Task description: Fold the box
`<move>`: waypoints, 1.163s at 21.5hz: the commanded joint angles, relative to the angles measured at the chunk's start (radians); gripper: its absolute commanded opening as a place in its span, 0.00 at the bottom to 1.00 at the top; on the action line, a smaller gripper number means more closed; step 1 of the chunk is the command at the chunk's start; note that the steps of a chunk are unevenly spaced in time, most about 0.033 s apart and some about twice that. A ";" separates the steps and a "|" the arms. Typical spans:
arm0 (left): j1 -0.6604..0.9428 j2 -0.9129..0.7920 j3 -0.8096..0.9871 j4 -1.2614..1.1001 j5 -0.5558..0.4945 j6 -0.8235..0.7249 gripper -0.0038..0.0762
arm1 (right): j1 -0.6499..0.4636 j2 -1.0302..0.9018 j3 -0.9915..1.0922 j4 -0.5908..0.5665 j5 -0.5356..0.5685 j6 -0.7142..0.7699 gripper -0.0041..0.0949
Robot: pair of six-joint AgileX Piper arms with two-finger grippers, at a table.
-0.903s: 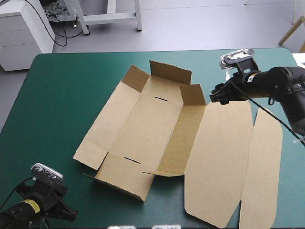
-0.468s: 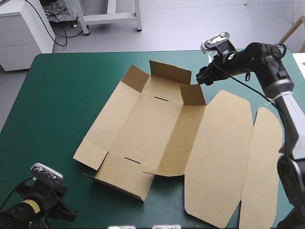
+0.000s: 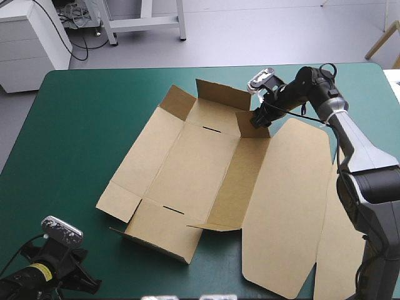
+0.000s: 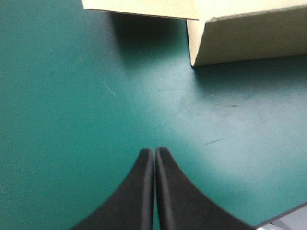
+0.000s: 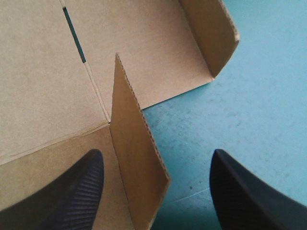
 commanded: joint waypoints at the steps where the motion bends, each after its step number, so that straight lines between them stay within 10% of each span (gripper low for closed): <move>1: -0.001 0.008 -0.023 0.002 -0.035 -0.007 0.04 | 0.023 -0.041 -0.039 0.038 -0.008 -0.054 0.59; 8: -0.001 0.008 -0.023 0.002 -0.035 -0.007 0.04 | 0.083 0.000 -0.039 -0.040 -0.013 -0.082 0.53; 13: -0.001 0.008 -0.023 0.002 -0.037 -0.007 0.04 | 0.083 0.005 -0.039 -0.139 -0.011 -0.031 0.03; 25: -0.001 0.008 -0.023 0.002 -0.037 -0.007 0.04 | 0.104 0.005 -0.039 -0.139 -0.099 -0.234 0.02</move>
